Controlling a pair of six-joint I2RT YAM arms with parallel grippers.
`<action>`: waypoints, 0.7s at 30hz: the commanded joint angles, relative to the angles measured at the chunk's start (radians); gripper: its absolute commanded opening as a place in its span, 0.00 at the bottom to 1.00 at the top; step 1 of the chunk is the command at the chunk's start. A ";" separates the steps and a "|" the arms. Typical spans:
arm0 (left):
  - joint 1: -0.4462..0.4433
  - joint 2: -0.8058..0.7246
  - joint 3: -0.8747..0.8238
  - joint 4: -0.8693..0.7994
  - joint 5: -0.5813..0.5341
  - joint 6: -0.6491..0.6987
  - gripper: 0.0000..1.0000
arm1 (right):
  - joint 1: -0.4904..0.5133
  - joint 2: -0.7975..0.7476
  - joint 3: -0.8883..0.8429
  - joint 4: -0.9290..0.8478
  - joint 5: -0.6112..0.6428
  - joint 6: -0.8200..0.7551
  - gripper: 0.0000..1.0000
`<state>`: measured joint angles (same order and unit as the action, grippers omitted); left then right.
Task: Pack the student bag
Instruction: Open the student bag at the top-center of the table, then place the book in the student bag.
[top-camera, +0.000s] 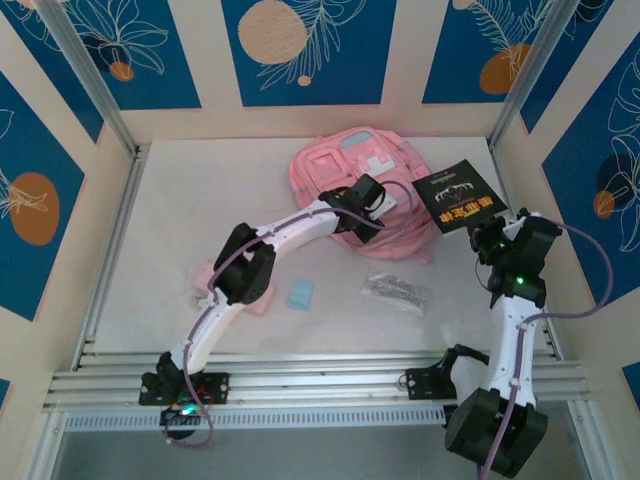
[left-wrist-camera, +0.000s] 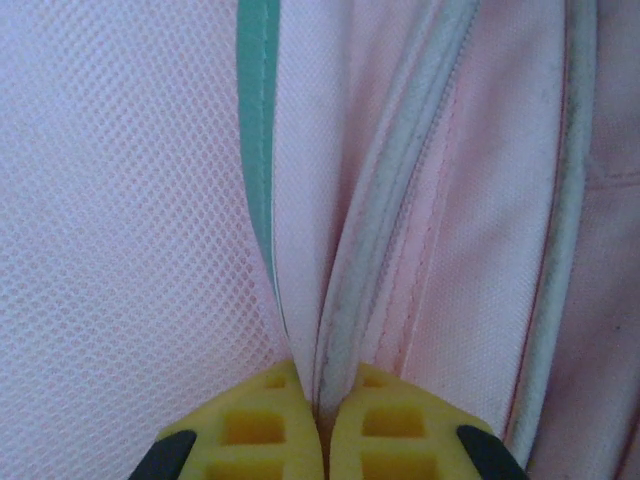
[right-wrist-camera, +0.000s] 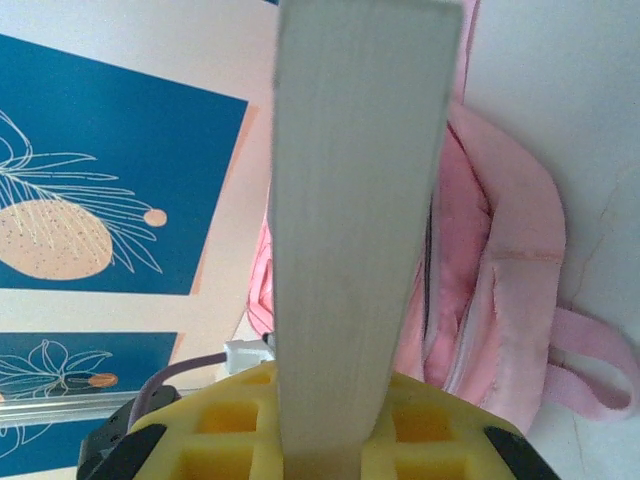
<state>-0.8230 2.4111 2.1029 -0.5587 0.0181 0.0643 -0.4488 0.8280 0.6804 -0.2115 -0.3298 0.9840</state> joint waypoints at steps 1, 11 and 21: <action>0.077 -0.092 -0.034 -0.055 0.161 -0.166 0.00 | -0.018 -0.059 0.078 -0.034 0.040 -0.076 0.00; 0.184 -0.263 -0.076 0.067 0.424 -0.420 0.00 | -0.025 -0.159 0.108 -0.163 0.175 -0.165 0.00; 0.203 -0.346 -0.100 0.184 0.501 -0.524 0.00 | 0.050 -0.102 -0.141 0.237 -0.082 0.163 0.00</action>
<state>-0.6224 2.1349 2.0087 -0.4850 0.4381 -0.3981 -0.4446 0.7044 0.5991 -0.2207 -0.2882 0.9966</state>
